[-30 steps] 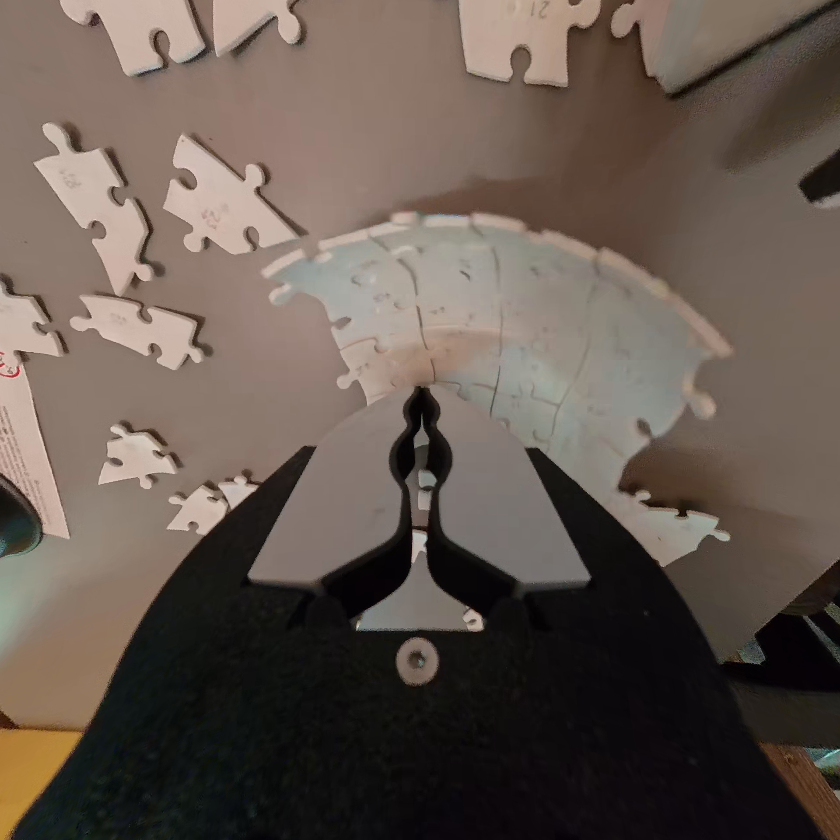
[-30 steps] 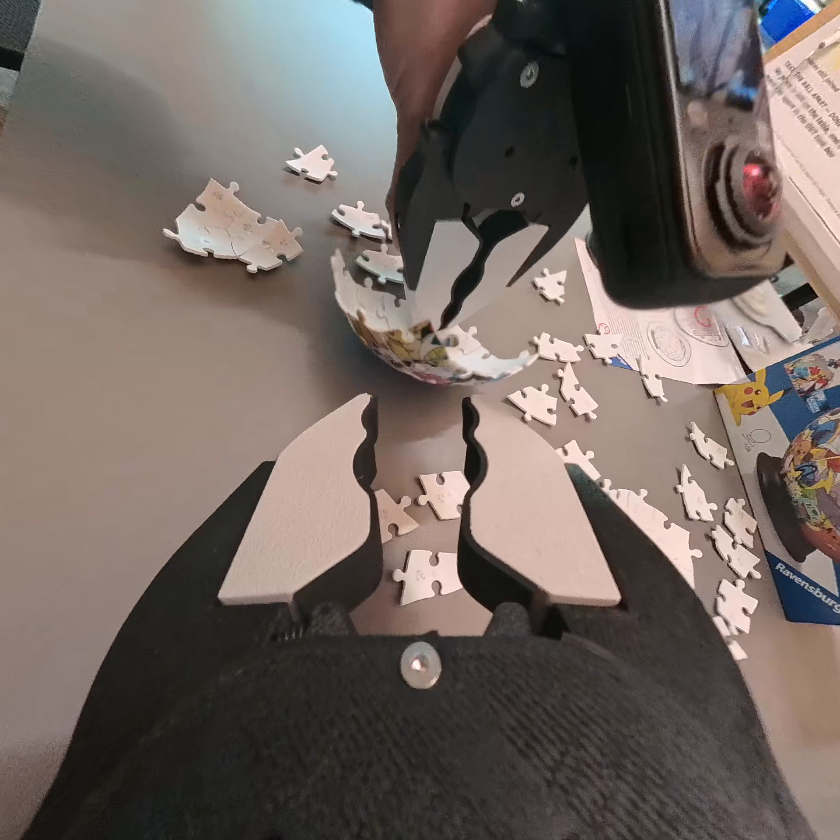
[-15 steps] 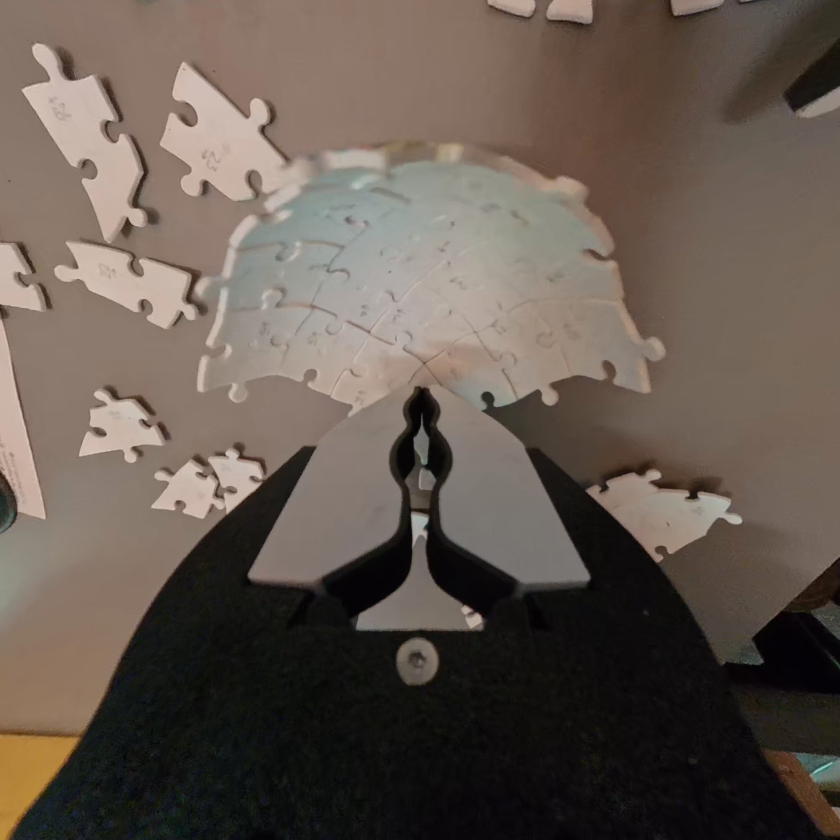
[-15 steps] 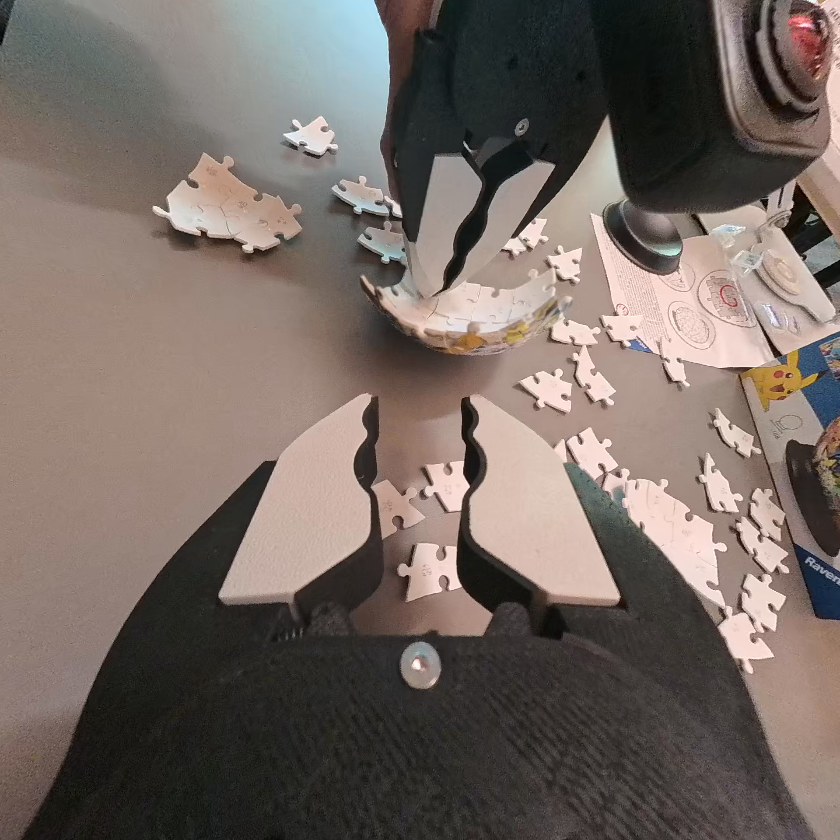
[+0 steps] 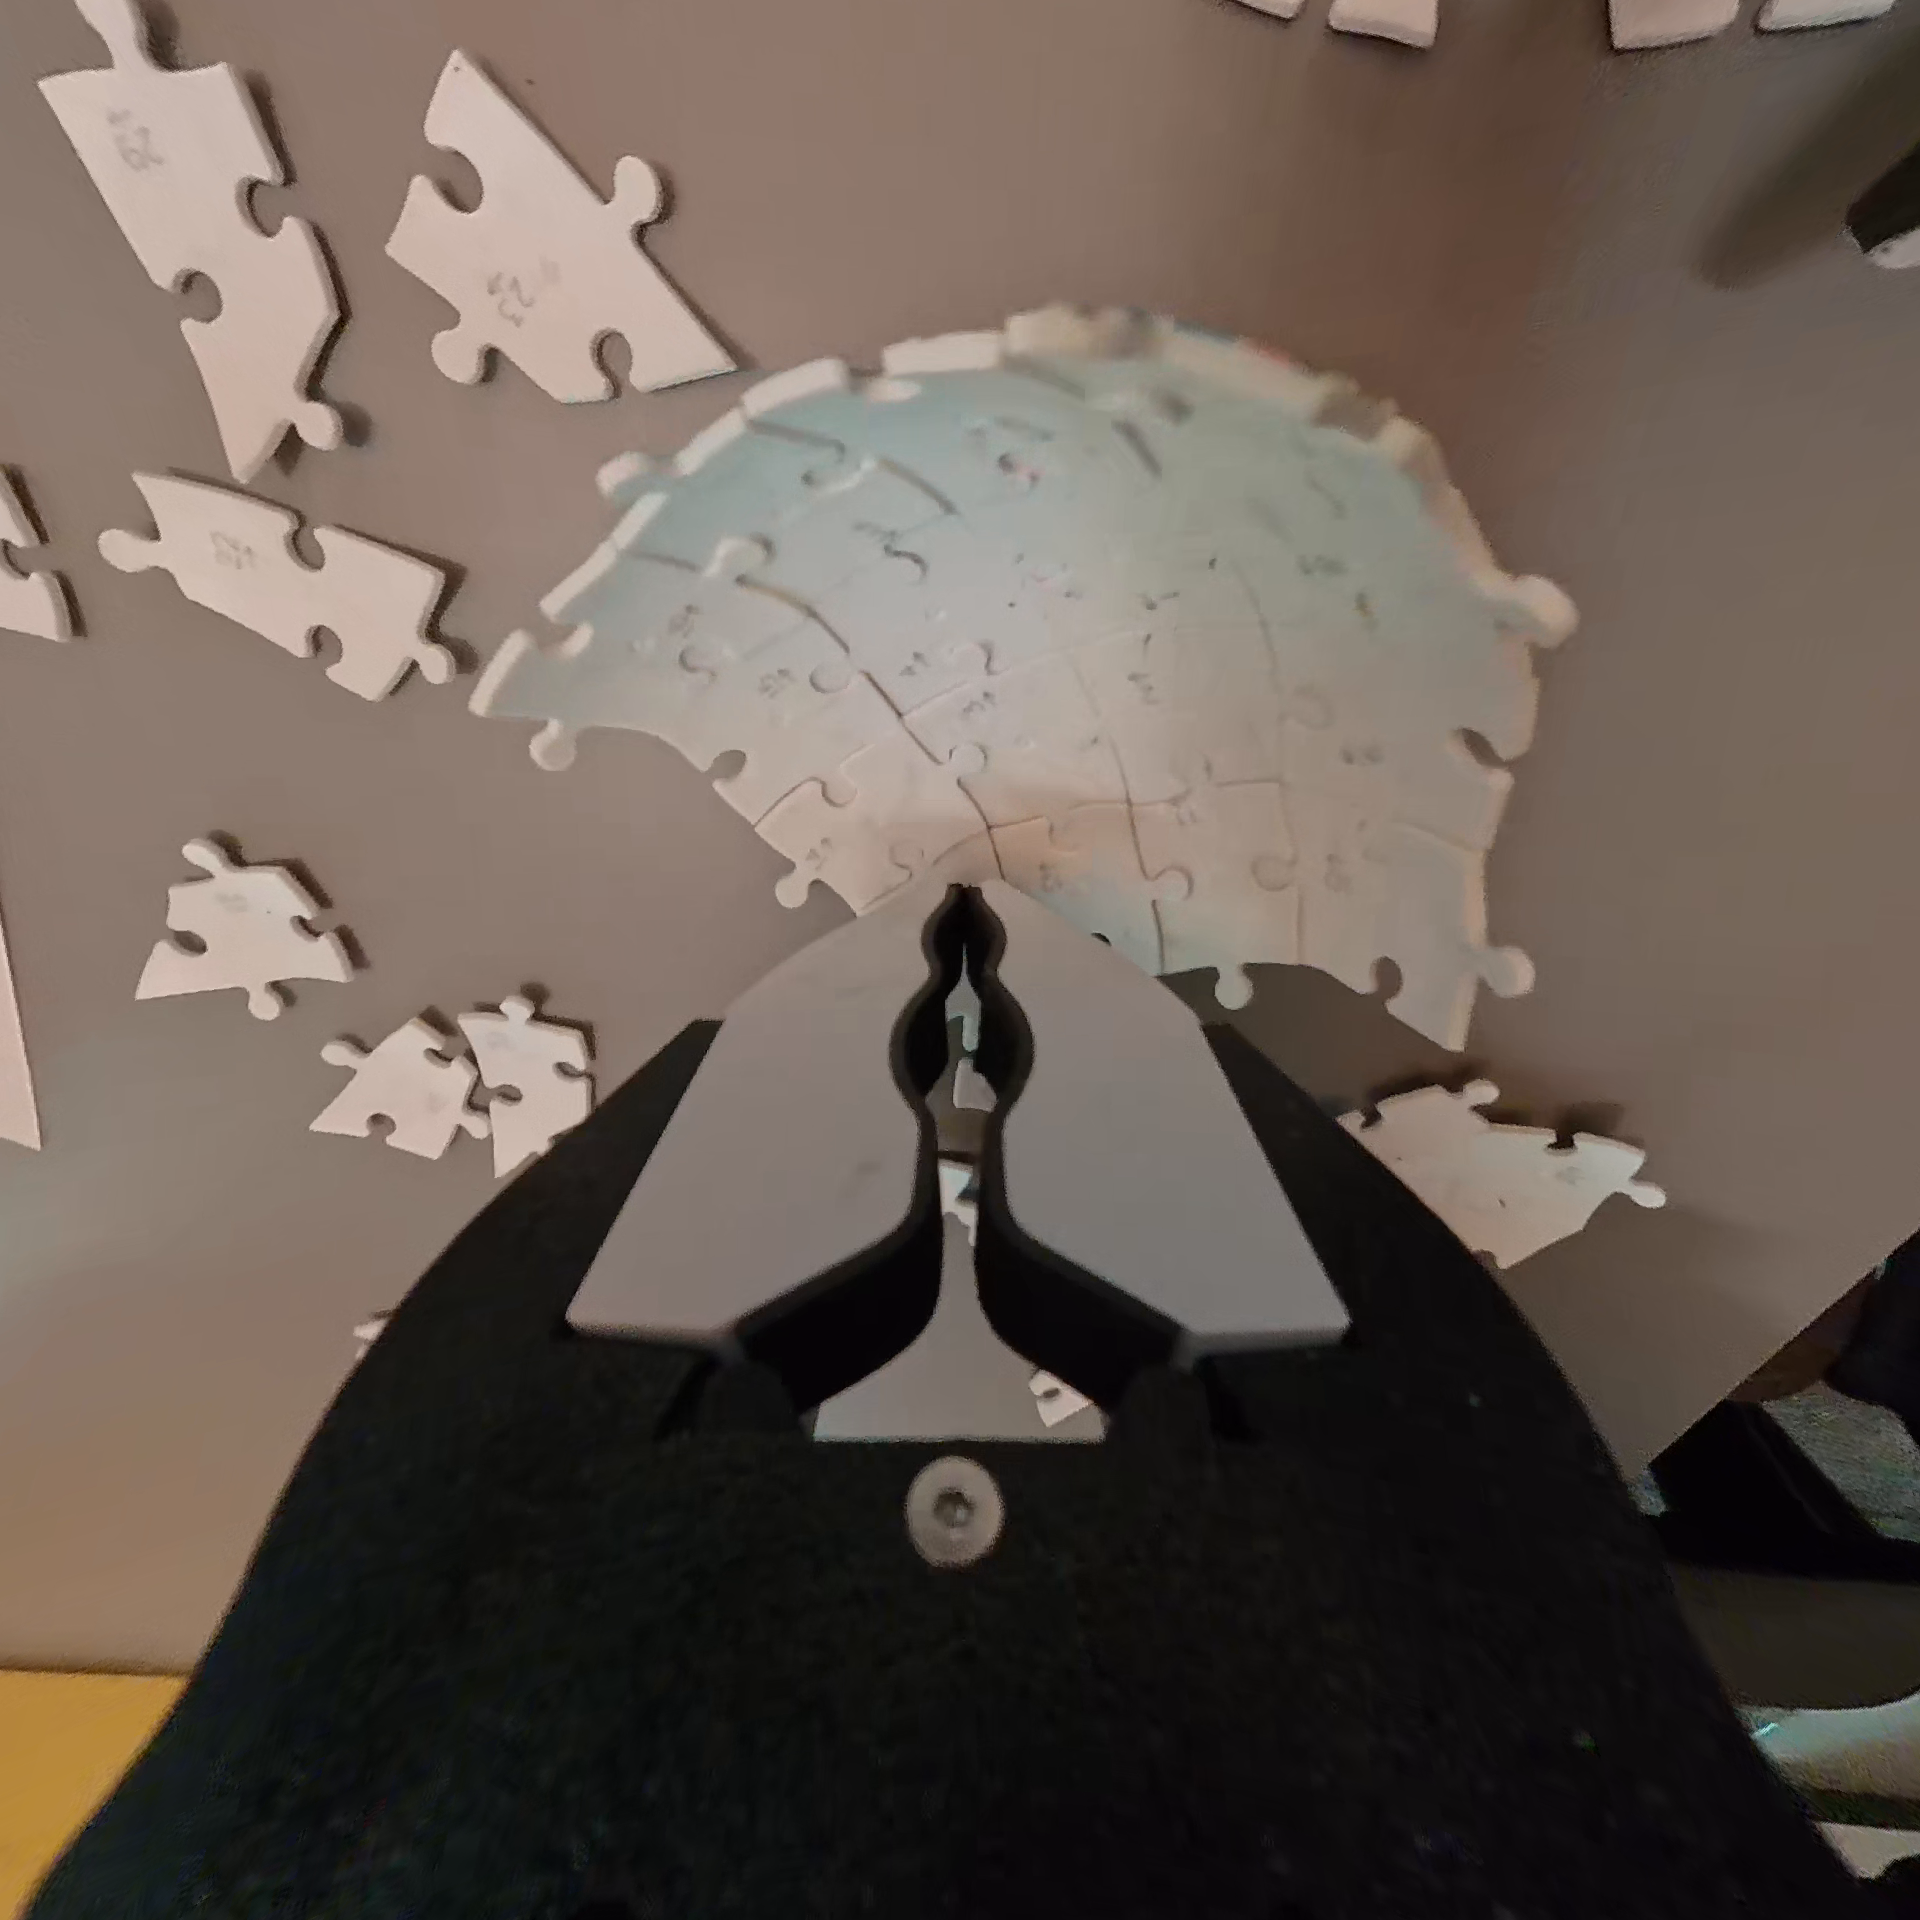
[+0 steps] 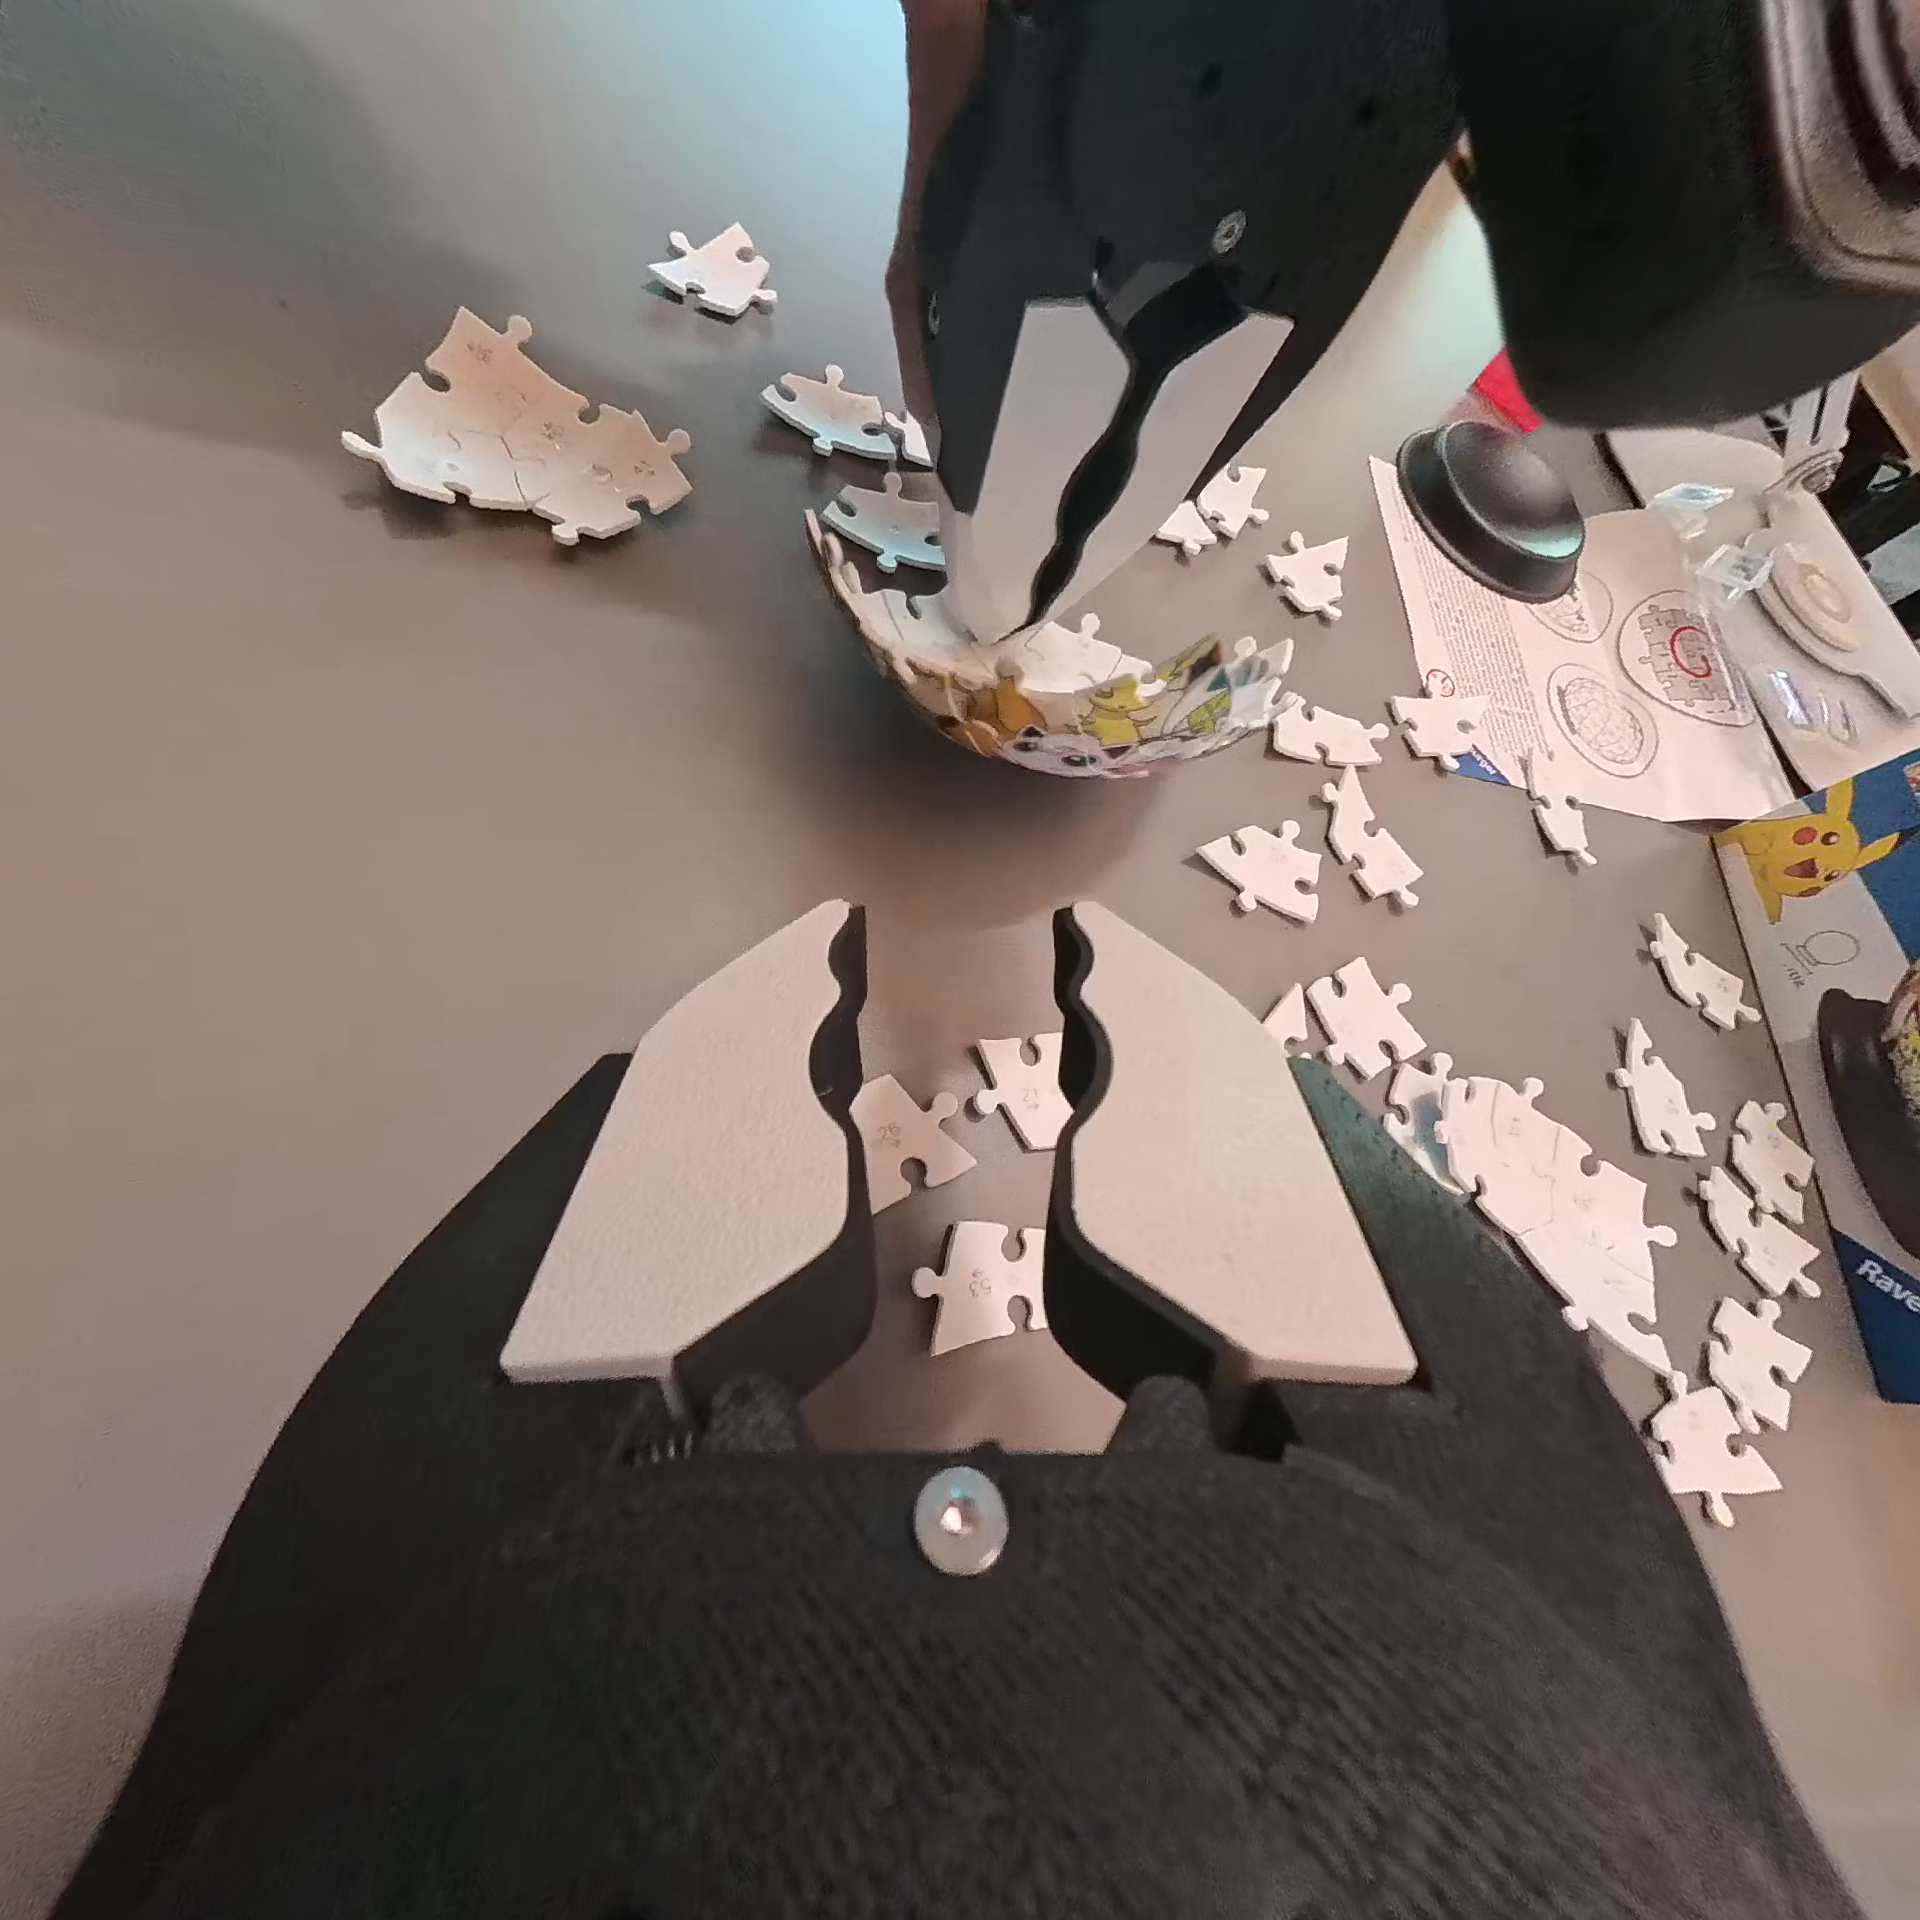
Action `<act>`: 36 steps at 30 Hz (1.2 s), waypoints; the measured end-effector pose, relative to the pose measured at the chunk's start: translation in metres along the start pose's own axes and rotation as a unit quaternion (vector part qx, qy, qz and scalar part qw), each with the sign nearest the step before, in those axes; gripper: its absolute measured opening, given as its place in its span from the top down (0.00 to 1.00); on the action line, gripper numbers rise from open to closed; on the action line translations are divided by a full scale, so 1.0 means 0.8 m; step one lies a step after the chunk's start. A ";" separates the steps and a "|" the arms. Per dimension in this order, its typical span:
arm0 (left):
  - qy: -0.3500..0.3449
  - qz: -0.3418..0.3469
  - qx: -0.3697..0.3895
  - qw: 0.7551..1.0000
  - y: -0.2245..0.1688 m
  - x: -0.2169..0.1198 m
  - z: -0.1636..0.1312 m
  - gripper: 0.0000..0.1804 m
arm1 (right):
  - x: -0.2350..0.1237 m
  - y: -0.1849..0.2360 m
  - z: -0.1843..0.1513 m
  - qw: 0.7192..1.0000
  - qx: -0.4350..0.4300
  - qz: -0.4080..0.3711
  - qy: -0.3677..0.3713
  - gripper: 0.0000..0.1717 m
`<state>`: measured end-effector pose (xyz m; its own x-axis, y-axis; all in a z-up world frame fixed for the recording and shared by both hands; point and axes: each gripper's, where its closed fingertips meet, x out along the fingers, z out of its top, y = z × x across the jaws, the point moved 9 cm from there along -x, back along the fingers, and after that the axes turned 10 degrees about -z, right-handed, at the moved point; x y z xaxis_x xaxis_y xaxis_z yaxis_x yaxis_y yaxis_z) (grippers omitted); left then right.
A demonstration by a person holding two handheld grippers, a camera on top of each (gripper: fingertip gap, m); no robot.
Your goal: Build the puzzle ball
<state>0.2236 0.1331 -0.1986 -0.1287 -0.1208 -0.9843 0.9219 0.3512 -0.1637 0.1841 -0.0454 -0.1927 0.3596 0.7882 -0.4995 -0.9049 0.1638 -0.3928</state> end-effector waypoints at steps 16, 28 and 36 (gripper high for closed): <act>-0.011 -0.004 -0.038 0.999 0.011 -0.001 0.006 1.00 | 0.002 0.000 -0.004 1.000 0.004 0.001 0.002 0.80; 0.034 -0.021 -0.072 0.997 0.014 0.000 0.017 1.00 | 0.007 0.004 -0.007 1.000 0.004 0.006 0.012 0.80; -0.014 -0.045 -0.093 0.995 0.019 -0.001 0.007 1.00 | 0.014 0.006 -0.010 1.000 0.012 0.017 0.013 0.81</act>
<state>0.2400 0.1335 -0.2000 -0.1948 -0.1846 -0.9633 0.8229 0.5038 -0.2629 0.1857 -0.0402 -0.2063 0.3345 0.7776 -0.5324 -0.9215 0.1515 -0.3576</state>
